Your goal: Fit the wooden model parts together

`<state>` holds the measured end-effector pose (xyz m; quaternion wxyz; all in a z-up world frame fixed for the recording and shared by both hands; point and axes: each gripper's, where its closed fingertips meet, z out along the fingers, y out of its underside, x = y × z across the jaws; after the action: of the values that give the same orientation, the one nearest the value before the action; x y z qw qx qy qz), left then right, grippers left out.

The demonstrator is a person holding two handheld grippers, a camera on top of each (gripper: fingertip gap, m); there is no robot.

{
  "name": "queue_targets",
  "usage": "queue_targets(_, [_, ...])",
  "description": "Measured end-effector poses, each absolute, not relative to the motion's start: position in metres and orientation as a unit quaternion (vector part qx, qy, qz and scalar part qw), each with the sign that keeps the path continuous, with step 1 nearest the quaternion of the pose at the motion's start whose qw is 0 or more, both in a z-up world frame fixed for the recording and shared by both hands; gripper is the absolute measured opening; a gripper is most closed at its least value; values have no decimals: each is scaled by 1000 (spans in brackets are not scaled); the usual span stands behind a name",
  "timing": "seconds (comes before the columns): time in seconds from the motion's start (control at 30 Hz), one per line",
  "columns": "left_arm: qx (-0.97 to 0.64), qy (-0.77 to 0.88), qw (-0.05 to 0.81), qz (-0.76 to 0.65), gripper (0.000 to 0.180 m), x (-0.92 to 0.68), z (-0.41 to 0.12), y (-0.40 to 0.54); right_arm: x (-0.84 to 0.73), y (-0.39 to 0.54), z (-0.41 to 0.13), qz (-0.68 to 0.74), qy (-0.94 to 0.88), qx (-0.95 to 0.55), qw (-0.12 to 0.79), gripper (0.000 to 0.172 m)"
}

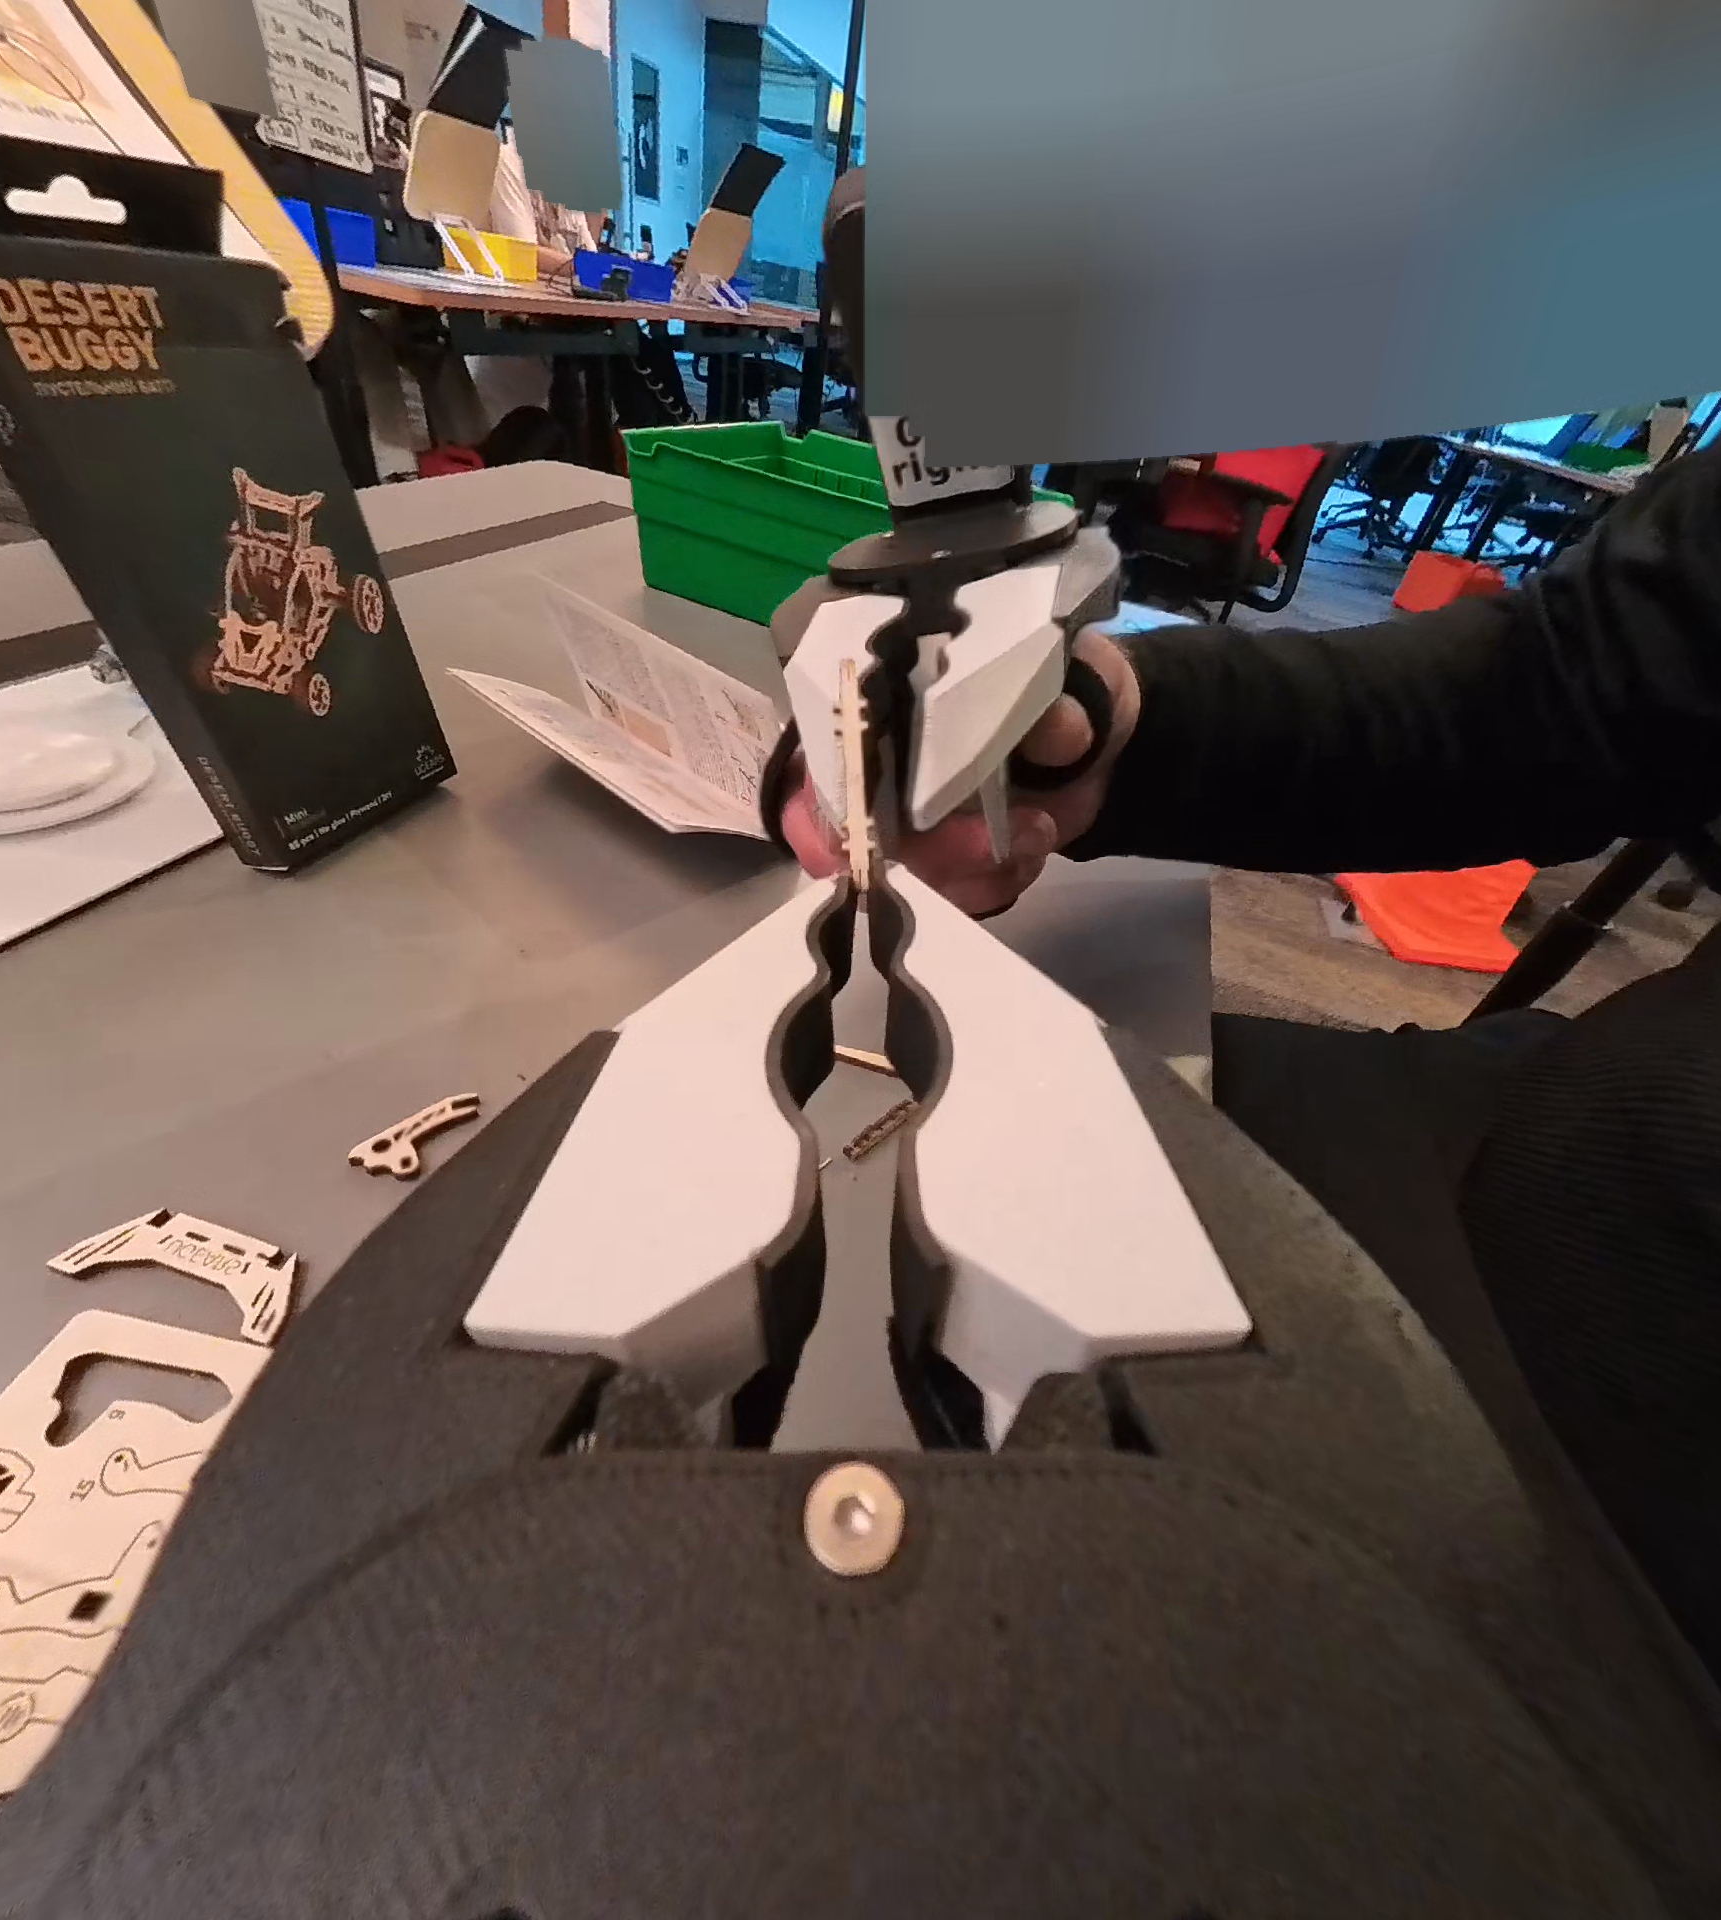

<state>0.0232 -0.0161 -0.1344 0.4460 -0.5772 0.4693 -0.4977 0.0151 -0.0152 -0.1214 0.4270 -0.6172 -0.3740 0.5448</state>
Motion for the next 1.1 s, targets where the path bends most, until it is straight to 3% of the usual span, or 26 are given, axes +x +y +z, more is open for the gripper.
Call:
queue_targets(0.23, [-579, 477, 421, -510, 0, 21, -142, -17, 12, -12, -128, 536, -372, -628, 425, 3])
queue_targets(0.33, [-581, 484, 405, -515, 0, 21, -147, -18, 10, -11, -134, 529, -377, -638, 413, 13])
queue_targets(0.5, [-578, 474, 381, -544, 0, 21, -149, -23, 9, -12, -132, 527, -390, -629, 417, 3])
queue_targets(0.7, [-598, 449, 358, -559, 0, 20, -155, -13, 10, -4, -141, 491, -406, -652, 410, 2])
queue_targets(0.77, [-638, 447, 364, -511, 11, 15, -170, 1, 12, 2, -152, 457, -409, -677, 407, 2])
queue_targets(1.1, [-659, 634, 350, -201, 17, 4, -245, -10, 15, 4, -217, 310, -447, -756, 365, 2])
